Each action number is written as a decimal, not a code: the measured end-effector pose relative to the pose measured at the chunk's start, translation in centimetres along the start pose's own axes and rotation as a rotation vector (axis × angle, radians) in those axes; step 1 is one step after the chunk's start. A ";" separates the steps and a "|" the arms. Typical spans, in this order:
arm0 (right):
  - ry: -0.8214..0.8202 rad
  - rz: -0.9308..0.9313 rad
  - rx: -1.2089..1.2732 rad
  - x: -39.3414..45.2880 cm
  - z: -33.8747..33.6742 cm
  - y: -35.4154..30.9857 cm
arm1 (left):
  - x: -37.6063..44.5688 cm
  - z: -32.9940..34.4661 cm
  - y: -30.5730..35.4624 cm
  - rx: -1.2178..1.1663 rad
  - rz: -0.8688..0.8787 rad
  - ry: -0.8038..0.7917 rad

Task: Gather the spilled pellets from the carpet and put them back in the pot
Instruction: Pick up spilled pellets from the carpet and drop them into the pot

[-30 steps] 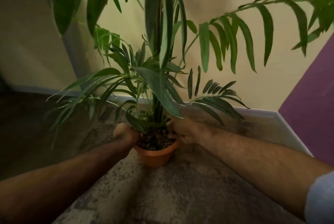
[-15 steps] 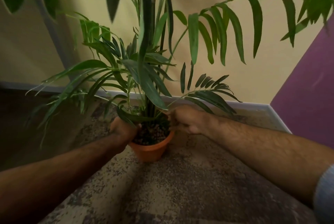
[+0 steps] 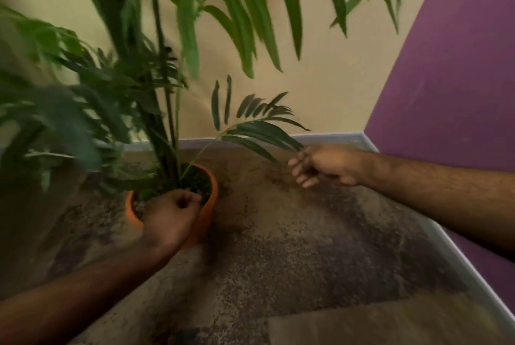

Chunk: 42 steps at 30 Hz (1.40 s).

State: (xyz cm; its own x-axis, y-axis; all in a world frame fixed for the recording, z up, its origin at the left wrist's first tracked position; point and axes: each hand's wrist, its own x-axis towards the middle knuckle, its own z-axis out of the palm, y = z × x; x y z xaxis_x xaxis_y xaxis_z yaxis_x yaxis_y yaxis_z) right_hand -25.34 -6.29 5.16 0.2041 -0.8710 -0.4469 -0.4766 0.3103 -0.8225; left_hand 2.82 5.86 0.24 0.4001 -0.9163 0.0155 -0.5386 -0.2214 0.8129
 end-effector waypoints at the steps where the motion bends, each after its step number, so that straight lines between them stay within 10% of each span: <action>1: 0.050 0.001 0.000 -0.3 -1.5 1.2 | -0.5 0.7 0.2 0.024 0.033 -0.065; 21: 0.490 -0.036 -0.866 -6.6 -10.9 32.5 | -3.4 23.0 1.1 0.225 0.409 -0.578; 42: 0.498 -0.079 -0.837 0.2 -11.6 34.6 | -5.4 38.9 5.1 0.176 0.610 -0.613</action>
State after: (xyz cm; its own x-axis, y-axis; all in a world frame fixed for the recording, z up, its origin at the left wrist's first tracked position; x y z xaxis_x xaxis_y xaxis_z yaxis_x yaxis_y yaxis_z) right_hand -51.71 -0.14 -19.28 -0.0315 -0.9986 -0.0435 -0.9695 0.0411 -0.2418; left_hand -30.95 -3.36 -18.36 -0.4350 -0.8983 0.0616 -0.6553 0.3627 0.6626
